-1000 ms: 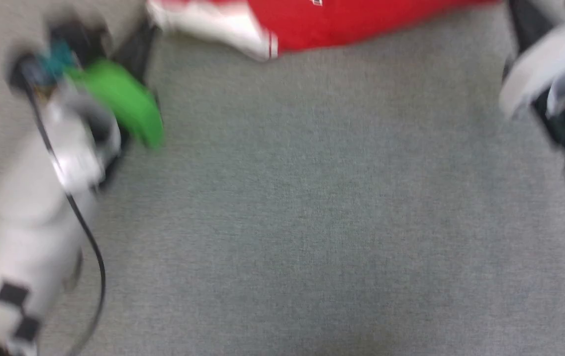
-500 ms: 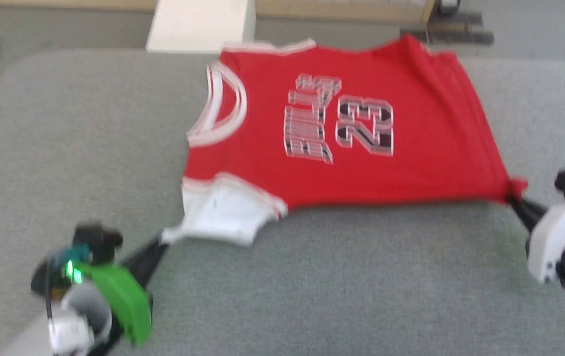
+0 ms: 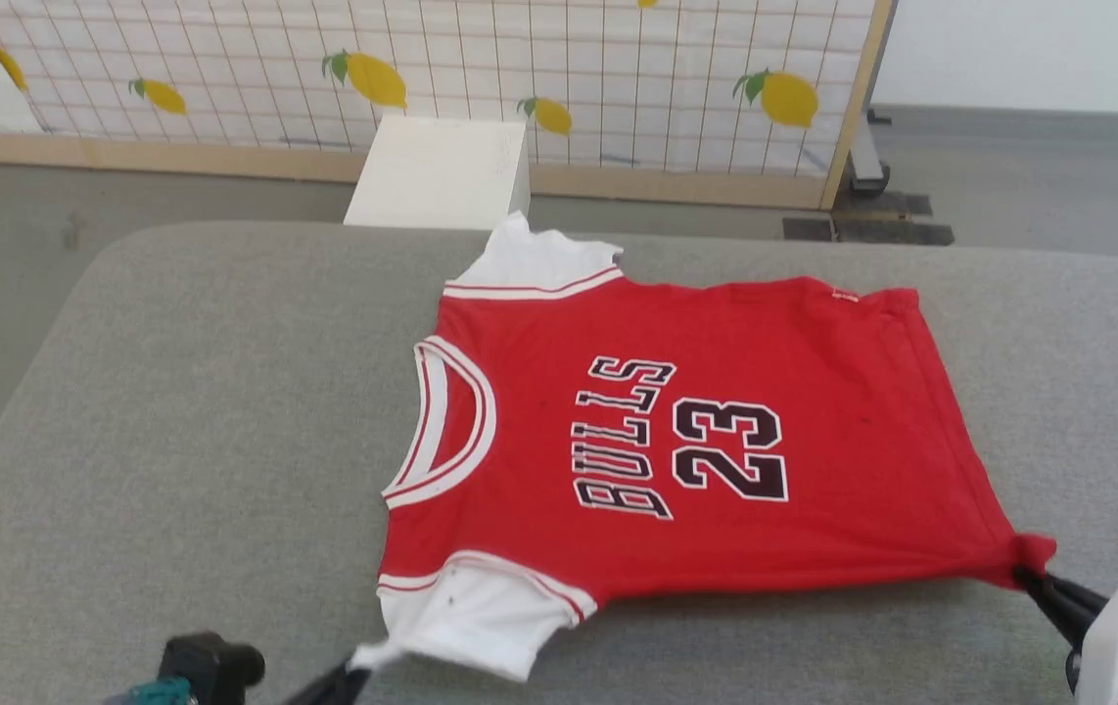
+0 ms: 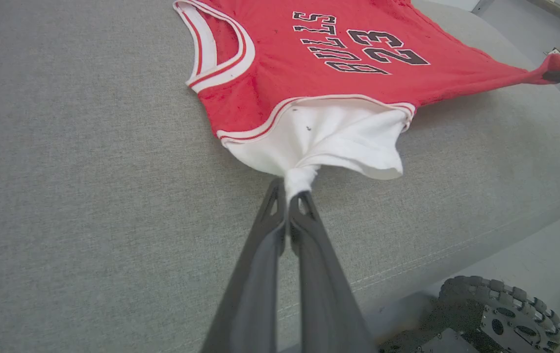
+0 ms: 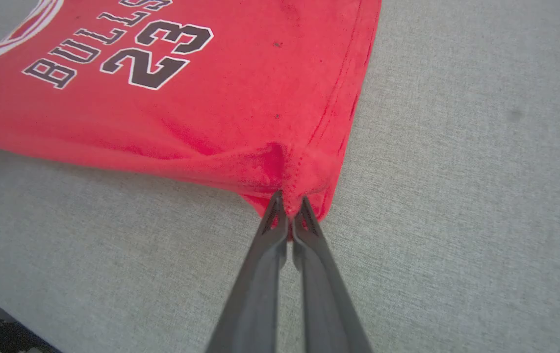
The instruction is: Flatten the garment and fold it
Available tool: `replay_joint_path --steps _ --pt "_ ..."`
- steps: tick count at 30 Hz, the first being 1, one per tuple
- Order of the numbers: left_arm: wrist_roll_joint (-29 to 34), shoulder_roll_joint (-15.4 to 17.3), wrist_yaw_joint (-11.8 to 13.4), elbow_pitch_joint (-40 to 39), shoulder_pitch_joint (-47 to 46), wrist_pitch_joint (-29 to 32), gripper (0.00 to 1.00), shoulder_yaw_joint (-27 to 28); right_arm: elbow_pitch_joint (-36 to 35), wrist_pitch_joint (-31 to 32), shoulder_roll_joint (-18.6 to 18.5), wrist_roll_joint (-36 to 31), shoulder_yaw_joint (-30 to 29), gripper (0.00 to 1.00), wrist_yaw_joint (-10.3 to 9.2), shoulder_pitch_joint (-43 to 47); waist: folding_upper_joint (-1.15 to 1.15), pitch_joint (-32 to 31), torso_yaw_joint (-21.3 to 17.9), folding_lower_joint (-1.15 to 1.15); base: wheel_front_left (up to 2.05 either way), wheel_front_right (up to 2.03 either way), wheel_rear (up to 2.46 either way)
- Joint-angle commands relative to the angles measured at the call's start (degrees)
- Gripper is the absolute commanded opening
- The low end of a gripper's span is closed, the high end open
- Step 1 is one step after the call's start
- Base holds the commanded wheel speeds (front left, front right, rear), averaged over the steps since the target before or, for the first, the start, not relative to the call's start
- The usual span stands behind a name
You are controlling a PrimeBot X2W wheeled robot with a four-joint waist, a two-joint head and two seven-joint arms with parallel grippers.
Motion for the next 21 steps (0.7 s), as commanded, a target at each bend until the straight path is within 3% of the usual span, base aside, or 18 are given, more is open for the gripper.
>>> replay_joint_path --steps 1,10,21 --pt "0.8 -0.5 0.5 -0.6 -1.1 -1.2 0.00 0.8 -1.2 -0.6 0.9 -1.0 -1.6 0.00 -0.11 0.6 0.00 0.9 -0.1 0.01 0.00 0.00 0.00" --pt "6.0 -3.9 0.1 0.1 -11.7 -4.2 0.00 2.9 -5.6 1.7 4.6 -6.3 -8.8 0.00 -0.11 -1.5 0.00 7.1 -1.2 0.01 0.00 0.00 0.00" --pt "9.5 -7.2 -3.6 10.5 -28.6 -1.0 0.00 3.3 -3.8 8.2 8.9 -11.4 -12.3 0.00 -0.11 -11.1 0.00 16.6 -2.6 0.01 0.00 0.00 0.00"
